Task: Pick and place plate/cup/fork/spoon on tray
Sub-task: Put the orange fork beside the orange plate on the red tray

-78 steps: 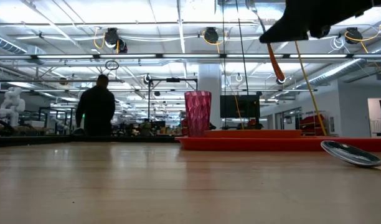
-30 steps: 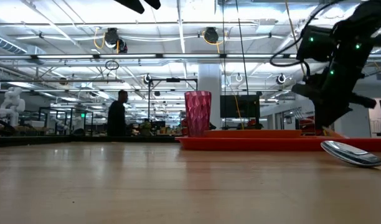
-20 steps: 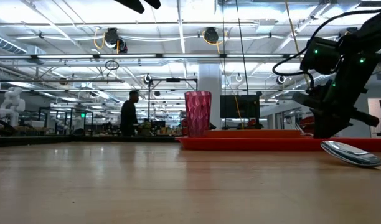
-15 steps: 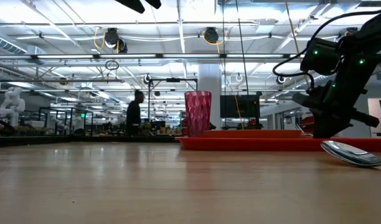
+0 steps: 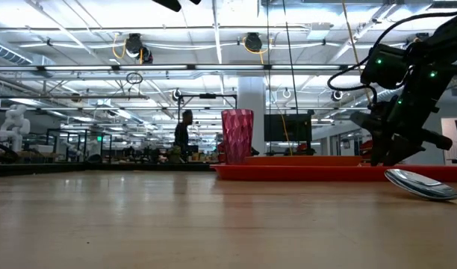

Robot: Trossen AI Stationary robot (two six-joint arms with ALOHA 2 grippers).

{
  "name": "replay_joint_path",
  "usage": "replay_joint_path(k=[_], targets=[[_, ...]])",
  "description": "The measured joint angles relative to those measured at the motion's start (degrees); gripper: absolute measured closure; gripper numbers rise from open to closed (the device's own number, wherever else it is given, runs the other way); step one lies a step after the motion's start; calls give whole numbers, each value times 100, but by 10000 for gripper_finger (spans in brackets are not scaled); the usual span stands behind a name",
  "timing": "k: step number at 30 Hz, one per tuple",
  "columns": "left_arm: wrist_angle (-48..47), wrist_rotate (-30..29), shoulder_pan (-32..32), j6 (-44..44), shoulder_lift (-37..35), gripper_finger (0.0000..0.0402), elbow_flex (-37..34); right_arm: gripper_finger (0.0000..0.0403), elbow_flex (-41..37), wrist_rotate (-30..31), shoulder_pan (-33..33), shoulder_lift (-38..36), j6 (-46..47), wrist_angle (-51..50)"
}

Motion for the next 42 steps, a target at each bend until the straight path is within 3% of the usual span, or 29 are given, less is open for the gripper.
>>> replay_joint_path(k=[5,13,19,25,32,37,42], targets=[[126,1,0,148,0,158,0,287,0,-238,68,-267,-163,258],[138,-1,98,248,0,158,0,297,2,-620,930,-420,-353,522],[145,-1,322,558,0,158,0,317,2,-439,1383,-436,-335,22],[144,-1,609,882,0,158,0,339,153,-638,1535,-508,-346,-904],[143,-1,937,1015,0,158,0,371,317,-584,1696,-506,-566,-1197],[144,52,1076,1016,0,158,0,397,275,-143,1692,-391,-816,-1361],[145,58,1097,1016,0,158,0,400,123,-4,1687,-342,-896,-1242]])
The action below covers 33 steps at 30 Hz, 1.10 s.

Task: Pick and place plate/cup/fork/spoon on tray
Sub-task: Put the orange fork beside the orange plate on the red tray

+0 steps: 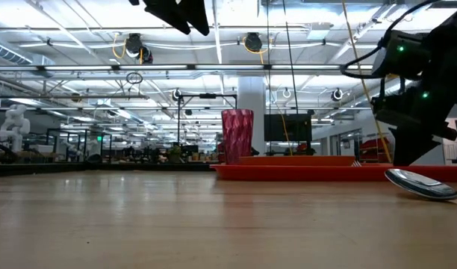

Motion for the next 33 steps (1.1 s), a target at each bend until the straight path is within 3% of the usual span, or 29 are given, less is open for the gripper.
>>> replay_joint_path(k=[13,33], targets=[[1,9,-4,11,0,158,0,399,-596,71,-2,-9,8,1169],[4,16,-4,16,0,158,0,399,-647,777,-42,6,-314,1457]])
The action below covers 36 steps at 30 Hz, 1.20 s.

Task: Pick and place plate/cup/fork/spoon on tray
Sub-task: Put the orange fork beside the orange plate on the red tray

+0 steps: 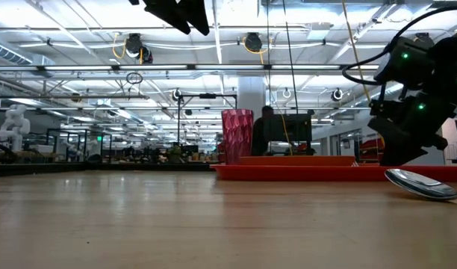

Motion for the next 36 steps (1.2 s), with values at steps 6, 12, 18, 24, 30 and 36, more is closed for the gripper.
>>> replay_joint_path(k=[6,12,18,24,30,36], targets=[[0,104,-3,35,2,158,0,399,2,-188,97,-60,184,47],[-4,104,-4,35,2,158,0,399,9,-499,393,-95,550,40],[-5,103,-4,77,2,158,-1,399,17,-329,571,-98,659,-172],[-6,102,-2,98,2,158,-2,399,22,-314,573,-100,656,-428],[-4,102,0,83,2,158,-2,399,24,-311,573,-100,634,-425],[-4,102,-13,78,2,158,-2,399,22,-318,573,-98,643,-371]])
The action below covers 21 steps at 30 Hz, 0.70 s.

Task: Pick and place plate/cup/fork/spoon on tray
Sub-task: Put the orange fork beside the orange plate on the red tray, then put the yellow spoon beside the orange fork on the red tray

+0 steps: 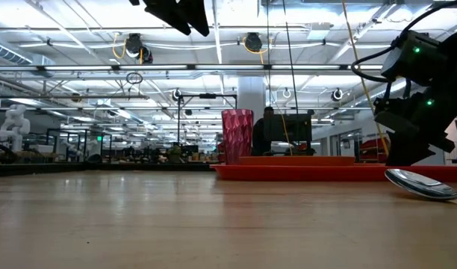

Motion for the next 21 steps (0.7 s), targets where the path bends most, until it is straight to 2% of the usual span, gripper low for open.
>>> replay_joint_path(k=[7,14,18,21], targets=[[0,28,-7,-4,0,158,0,399,94,-29,-2,4,21,81],[132,37,-182,117,0,158,4,399,807,-7,92,4,149,-439],[228,45,-326,345,0,158,123,399,1181,-8,472,4,435,-614],[236,47,-438,387,0,158,185,399,1334,-10,1045,17,929,-584]])
